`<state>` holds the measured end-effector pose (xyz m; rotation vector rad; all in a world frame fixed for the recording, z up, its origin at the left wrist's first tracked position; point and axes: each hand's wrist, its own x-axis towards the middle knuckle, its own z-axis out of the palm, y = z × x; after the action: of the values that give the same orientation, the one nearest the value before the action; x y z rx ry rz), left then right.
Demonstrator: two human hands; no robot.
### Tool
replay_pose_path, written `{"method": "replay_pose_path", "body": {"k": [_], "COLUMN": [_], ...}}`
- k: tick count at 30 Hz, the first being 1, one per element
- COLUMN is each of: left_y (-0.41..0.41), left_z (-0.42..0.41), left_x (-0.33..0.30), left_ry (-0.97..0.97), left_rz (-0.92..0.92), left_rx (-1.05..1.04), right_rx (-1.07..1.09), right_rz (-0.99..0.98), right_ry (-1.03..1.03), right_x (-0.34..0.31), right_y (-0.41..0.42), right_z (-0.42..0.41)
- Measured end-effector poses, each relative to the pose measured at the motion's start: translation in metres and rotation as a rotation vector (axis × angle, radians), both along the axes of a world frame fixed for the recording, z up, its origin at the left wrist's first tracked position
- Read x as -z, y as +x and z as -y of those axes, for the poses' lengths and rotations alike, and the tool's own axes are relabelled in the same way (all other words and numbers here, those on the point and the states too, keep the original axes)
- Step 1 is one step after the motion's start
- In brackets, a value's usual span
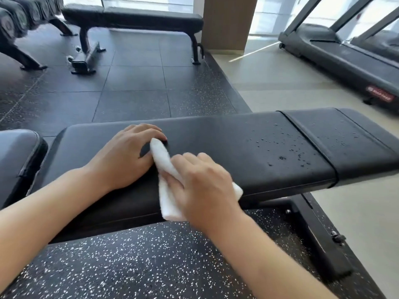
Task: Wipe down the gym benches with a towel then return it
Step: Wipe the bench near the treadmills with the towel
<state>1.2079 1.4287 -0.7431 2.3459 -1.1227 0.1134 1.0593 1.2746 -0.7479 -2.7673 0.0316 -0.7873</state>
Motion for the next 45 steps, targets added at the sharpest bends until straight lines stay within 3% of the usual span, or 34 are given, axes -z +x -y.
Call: {"method": "replay_pose_path", "body": {"k": [2,7,12,16,22,27,31,36,38,42,45], "left_y": [0.001,-0.001,-0.004,-0.006,-0.007,-0.006,-0.007,-0.008,-0.007,-0.007,-0.006], "left_z": [0.001,-0.002,-0.001,-0.001,-0.001,-0.002,0.000,0.000,0.000,0.000,-0.001], "left_x": [0.002,0.005,0.003,0.000,0.001,0.001,0.000,-0.001,-0.001,-0.002,0.000], "left_ry": [-0.001,0.007,0.008,0.006,0.009,0.002,-0.003,-0.007,-0.002,0.001,-0.008], "left_rz": [0.015,0.027,0.035,0.018,0.003,0.001,0.013,0.009,0.009,0.000,-0.001], "left_rx": [-0.009,-0.018,-0.027,-0.048,-0.047,-0.053,-0.051,-0.055,-0.052,-0.048,-0.053], "right_rx": [0.036,0.154,0.185,0.307,0.006,-0.290,-0.055,0.176,0.144,-0.157,-0.221], "right_rz": [-0.053,-0.028,-0.226,-0.274,-0.178,-0.185,-0.178,-0.331,-0.292,-0.108,-0.175], "right_ry": [-0.092,0.033,-0.061,0.036,-0.053,-0.052,-0.073,-0.052,0.020,-0.028,-0.069], "right_x": [-0.003,-0.015,-0.020,-0.019,-0.009,-0.012,-0.025,-0.020,-0.022,-0.015,-0.004], "right_y": [-0.005,0.001,0.086,0.141,0.070,-0.005,0.060,0.159,0.155,0.082,0.028], "right_z": [0.035,0.104,0.106,0.082,0.045,0.076,0.117,0.113,0.085,0.045,0.058]}}
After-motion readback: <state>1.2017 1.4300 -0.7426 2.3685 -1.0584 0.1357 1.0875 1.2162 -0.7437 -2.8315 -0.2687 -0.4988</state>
